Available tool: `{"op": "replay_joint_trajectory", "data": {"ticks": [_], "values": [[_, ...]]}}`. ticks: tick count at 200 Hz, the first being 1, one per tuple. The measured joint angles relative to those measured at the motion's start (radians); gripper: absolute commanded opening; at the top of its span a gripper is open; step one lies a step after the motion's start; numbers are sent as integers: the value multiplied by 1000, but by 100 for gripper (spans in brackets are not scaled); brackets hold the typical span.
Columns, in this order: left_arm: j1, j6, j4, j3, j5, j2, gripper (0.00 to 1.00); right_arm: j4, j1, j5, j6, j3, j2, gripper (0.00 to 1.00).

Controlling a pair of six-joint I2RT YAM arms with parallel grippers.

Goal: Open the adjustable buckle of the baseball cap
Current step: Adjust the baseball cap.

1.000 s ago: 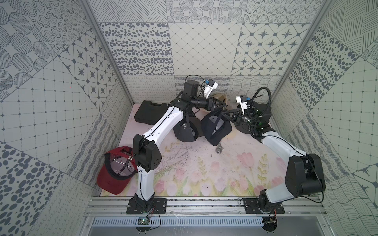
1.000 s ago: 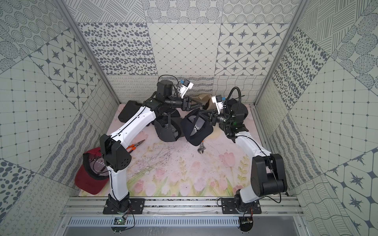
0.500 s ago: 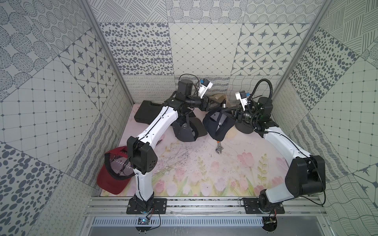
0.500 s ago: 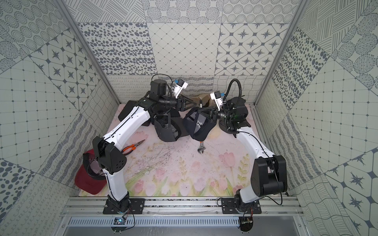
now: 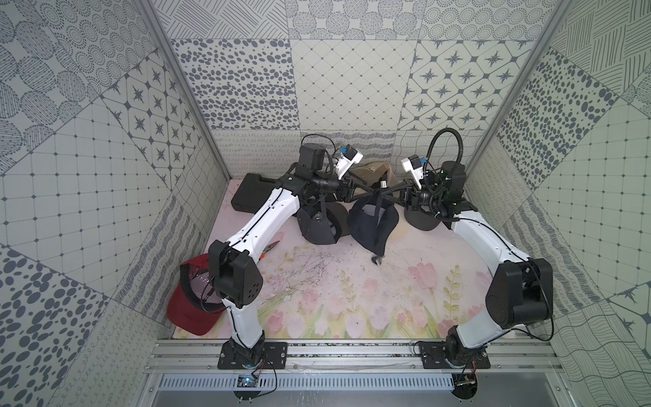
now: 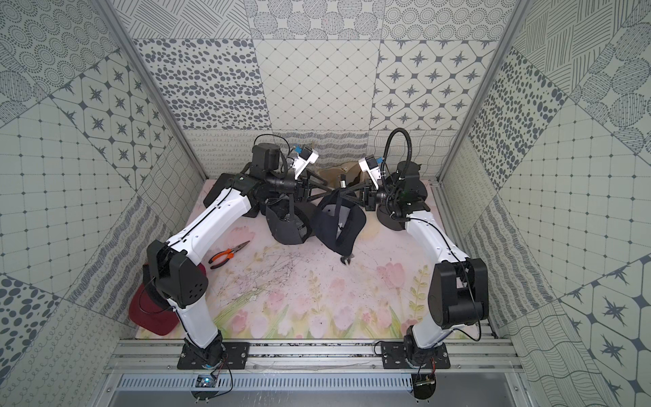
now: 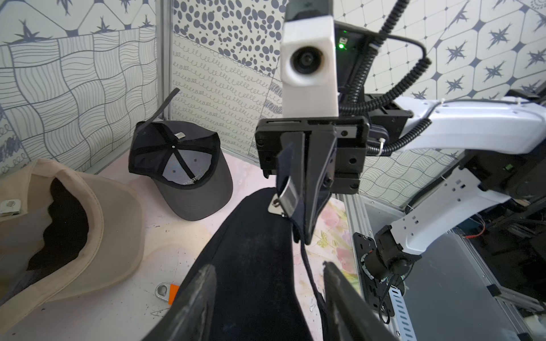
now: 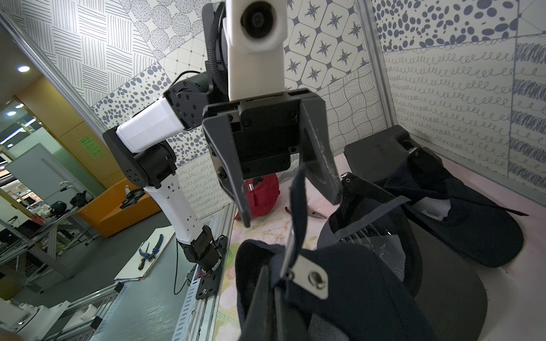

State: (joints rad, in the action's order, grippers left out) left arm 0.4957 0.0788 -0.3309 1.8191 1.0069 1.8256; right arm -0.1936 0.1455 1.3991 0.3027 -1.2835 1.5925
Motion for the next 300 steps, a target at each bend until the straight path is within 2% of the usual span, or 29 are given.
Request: {"op": "replay_joint_trajectory", "data": {"ticks": [49,117,196,249,263,292,300], "values": [[25,87,3,-37,24,-6,56,4,1,20,0,-8,0,0],[29,138,14,-38,-42,-2,46,4,11,35,0,-13,0,0],[47,120,64,-48,-122,-1,33,3,24,40,0,-13,0,0],[71,109,104,-66,-175,-11,33,3,24,40,0,-13,0,0],[75,106,108,-76,-187,-16,25,3,26,40,0,-13,0,0],[85,92,140,-100,-210,-26,0,3,32,35,0,-11,0,0],[86,81,152,-108,-214,-29,0,2,33,31,0,-9,-2,0]]}}
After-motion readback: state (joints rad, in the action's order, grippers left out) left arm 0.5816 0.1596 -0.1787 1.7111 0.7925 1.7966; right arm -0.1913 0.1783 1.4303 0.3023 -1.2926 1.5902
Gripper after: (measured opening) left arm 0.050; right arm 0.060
